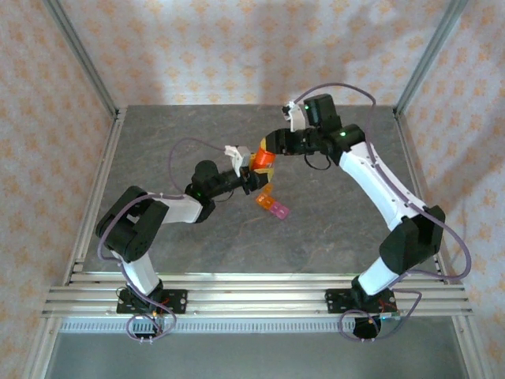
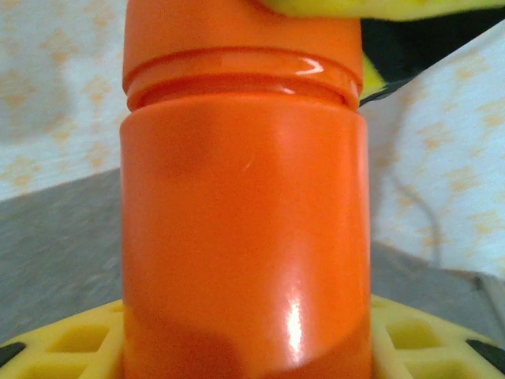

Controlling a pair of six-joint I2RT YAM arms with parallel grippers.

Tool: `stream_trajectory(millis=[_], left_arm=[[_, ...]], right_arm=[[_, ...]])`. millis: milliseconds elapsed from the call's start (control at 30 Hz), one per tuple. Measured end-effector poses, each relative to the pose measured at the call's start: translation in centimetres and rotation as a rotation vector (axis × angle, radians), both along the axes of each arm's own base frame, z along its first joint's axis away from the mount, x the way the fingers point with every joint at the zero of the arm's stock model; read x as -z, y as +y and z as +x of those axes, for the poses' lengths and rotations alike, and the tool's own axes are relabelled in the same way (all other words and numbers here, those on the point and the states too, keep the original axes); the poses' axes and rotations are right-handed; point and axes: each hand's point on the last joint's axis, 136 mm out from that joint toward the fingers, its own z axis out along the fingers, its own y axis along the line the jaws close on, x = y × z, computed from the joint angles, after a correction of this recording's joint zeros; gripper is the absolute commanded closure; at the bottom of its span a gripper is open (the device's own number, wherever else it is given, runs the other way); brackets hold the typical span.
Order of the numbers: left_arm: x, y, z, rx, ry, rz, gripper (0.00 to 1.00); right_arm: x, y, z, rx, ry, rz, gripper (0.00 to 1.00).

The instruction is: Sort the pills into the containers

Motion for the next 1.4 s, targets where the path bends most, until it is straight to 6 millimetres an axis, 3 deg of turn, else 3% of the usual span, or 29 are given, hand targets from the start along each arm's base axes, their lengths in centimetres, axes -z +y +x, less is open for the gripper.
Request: stream_trajectory(millis=[133, 233, 533, 733, 1133, 1400], left_arm=[[2.3, 0.7, 0.0, -0.126, -0.021, 0.105, 1.0], [3.1, 1.0, 0.4, -0.189, -0.043, 0.156, 1.0], [3.3, 1.5, 1.0, -0.25, -0.068, 0.193, 1.0], [3.3, 1.5, 1.0, -0.253, -0.069, 0.192, 1.0], [0.7, 0.3, 0.0, -0.223, -0.164, 0.133, 1.0], [0.3, 0.2, -0.2, -0.198, -0.176, 0.117, 1.0]], right_arm=[[2.4, 0.5, 0.1, 0.107, 0.059, -0.02, 0.65], [3.1, 0.5, 0.5, 0.171, 0.066, -0.021, 0.65], [3.3, 0.7, 1.0, 0.243, 0.063, -0.002, 0.63], [3.2, 0.7, 1.0, 0.246, 0.065, 0.0, 0.57], [1.2, 0.3, 1.2, 0.255, 0.054, -0.01, 0.24], [-3.1, -0.2, 2.2, 0.203, -0.018, 0.036, 0.17]])
